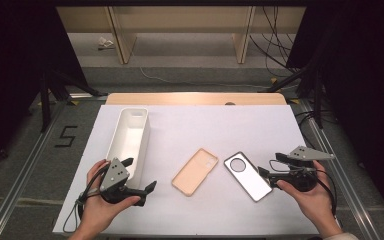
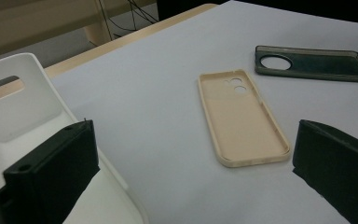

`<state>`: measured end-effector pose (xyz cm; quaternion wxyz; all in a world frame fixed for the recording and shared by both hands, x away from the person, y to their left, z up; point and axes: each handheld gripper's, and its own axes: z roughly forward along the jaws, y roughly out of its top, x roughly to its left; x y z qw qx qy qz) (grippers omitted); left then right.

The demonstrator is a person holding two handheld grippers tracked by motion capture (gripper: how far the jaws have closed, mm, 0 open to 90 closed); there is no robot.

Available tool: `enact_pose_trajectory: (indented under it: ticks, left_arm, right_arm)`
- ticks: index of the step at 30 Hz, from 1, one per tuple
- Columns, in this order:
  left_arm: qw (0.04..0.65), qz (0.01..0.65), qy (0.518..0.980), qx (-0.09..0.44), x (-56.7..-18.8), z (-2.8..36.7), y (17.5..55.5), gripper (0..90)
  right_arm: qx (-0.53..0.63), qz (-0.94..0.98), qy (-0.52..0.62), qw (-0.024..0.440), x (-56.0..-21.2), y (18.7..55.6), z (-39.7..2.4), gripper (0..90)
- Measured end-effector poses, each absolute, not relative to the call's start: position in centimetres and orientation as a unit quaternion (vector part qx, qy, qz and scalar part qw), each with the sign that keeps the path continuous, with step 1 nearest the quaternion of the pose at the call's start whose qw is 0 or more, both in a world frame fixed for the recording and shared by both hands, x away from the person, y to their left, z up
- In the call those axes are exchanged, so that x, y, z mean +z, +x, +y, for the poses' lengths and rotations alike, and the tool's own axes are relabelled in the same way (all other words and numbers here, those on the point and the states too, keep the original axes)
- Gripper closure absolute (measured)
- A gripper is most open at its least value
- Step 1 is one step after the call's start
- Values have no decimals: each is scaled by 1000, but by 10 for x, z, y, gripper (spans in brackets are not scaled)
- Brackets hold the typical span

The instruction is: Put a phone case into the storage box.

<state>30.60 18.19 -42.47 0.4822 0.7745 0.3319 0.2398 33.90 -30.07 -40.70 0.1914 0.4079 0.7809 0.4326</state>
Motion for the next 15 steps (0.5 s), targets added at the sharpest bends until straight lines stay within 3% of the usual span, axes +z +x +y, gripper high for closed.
enact_pose_trajectory:
  ticks: [9,11,12,13,15]
  left_arm:
    - [479,336,774,243,-426,188,309,0]
    - [478,340,772,243,-426,190,310,2]
    - [478,340,772,243,-426,190,310,3]
    - [479,342,771,244,-426,192,310,4]
    - [478,343,771,244,-426,193,310,5]
  right_arm:
    - [430,782,408,192,-407,340,-301,179]
    - [411,792,411,190,-405,341,-304,329]
    - [411,792,411,190,-405,341,-304,329]
    - [375,808,412,192,-403,342,-307,559]
    - [343,825,410,183,-403,343,-311,732]
